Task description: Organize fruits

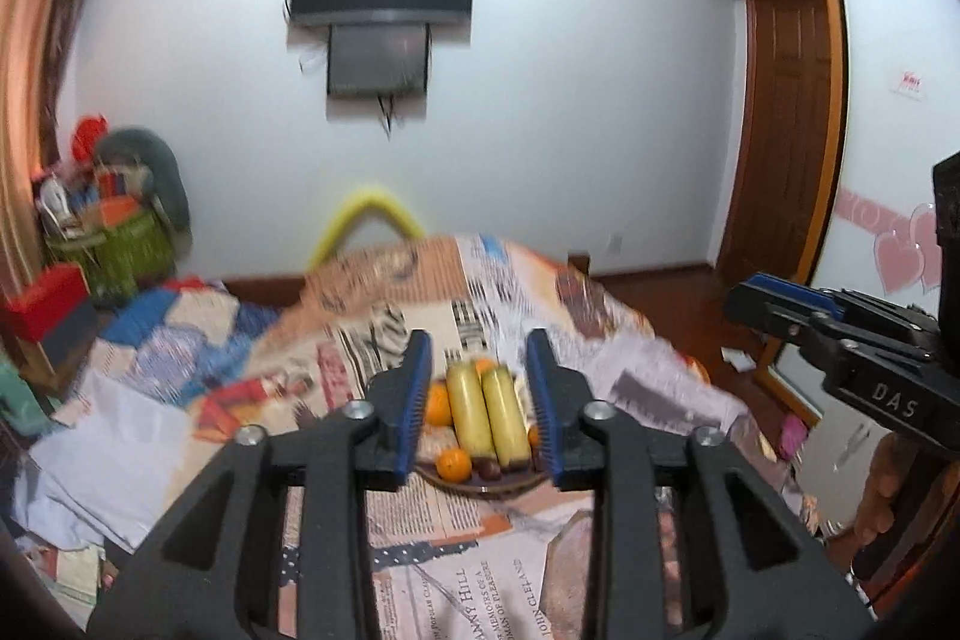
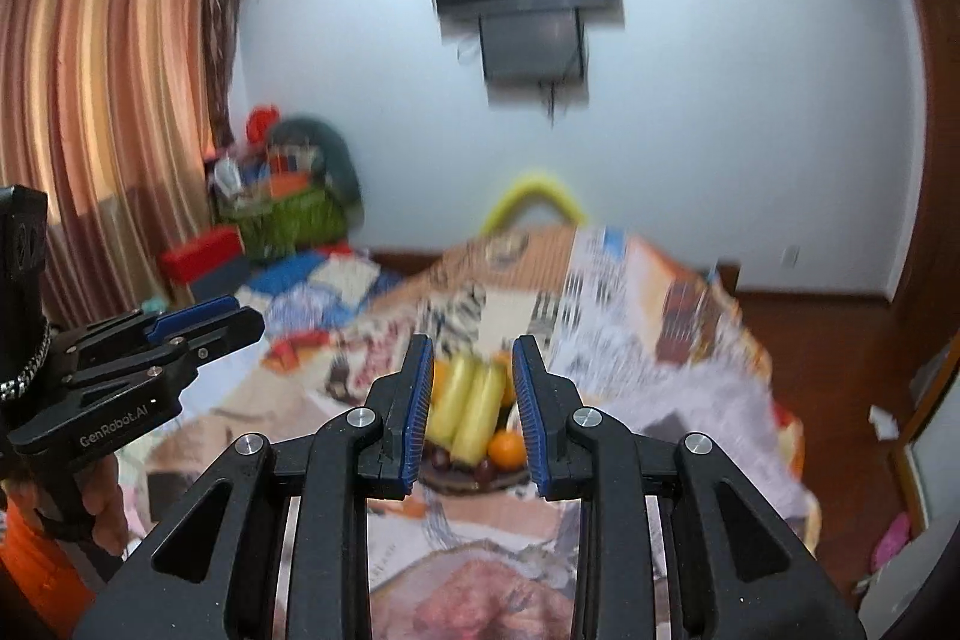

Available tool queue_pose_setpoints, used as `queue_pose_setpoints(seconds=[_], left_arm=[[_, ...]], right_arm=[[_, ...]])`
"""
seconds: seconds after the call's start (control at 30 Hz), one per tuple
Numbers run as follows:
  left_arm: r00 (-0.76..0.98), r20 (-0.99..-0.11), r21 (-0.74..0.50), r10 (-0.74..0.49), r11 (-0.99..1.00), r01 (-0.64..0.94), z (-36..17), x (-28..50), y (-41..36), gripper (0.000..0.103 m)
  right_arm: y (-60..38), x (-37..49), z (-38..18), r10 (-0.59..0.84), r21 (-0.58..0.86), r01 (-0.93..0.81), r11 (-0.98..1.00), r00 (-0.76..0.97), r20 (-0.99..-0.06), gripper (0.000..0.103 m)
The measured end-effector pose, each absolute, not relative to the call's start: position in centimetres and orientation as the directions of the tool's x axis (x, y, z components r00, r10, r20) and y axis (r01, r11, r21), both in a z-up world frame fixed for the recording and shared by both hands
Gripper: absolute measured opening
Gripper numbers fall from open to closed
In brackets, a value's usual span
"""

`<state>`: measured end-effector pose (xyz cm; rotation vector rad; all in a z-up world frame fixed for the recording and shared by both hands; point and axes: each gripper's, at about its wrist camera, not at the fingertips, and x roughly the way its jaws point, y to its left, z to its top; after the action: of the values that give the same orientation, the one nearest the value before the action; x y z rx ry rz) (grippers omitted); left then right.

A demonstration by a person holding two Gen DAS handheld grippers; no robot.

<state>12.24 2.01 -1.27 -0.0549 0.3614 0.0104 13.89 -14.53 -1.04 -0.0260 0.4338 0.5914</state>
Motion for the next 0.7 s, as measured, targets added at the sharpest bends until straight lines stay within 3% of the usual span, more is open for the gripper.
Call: queue_pose_setpoints(seconds=[0.07,0.13,0.2,0.37,0.5,0.6,0.7], left_arm=[[0.951,-0.308,-0.058,0.008,0.998,-0.028,-0.1,10.5,1.9,0.05],[0.962,-0.272,-0.048,0.019,0.998,-0.033,0.7,9.0,1.7,0.053],[0.97,-0.243,-0.031,0.032,0.999,-0.04,1.4,7.8,1.4,0.064],[0.981,-0.189,-0.016,0.052,0.998,-0.056,2.3,5.4,1.0,0.089],[0.983,-0.171,-0.007,0.064,0.998,-0.066,2.5,4.2,0.8,0.096],[0.984,-0.162,-0.006,0.071,0.997,-0.073,2.6,3.7,0.8,0.1],[0.985,-0.162,-0.014,0.064,0.998,-0.067,2.5,3.5,0.8,0.101]], right_arm=[[-15.1,12.0,0.4,0.542,0.099,-0.544,0.833,0.766,-0.345,0.031],[-15.5,10.6,1.4,0.54,0.097,-0.538,0.837,0.787,-0.297,0.047],[-15.7,9.1,2.0,0.512,0.076,-0.51,0.857,0.823,-0.247,0.057],[-15.5,7.7,2.3,0.485,0.072,-0.481,0.874,0.849,-0.208,0.077],[-15.1,7.7,2.0,0.466,0.064,-0.463,0.884,0.862,-0.199,0.086],[-15.0,7.3,1.9,0.451,0.055,-0.449,0.892,0.869,-0.205,0.102],[-15.3,7.0,1.6,0.444,0.062,-0.441,0.895,0.873,-0.2,0.103]])
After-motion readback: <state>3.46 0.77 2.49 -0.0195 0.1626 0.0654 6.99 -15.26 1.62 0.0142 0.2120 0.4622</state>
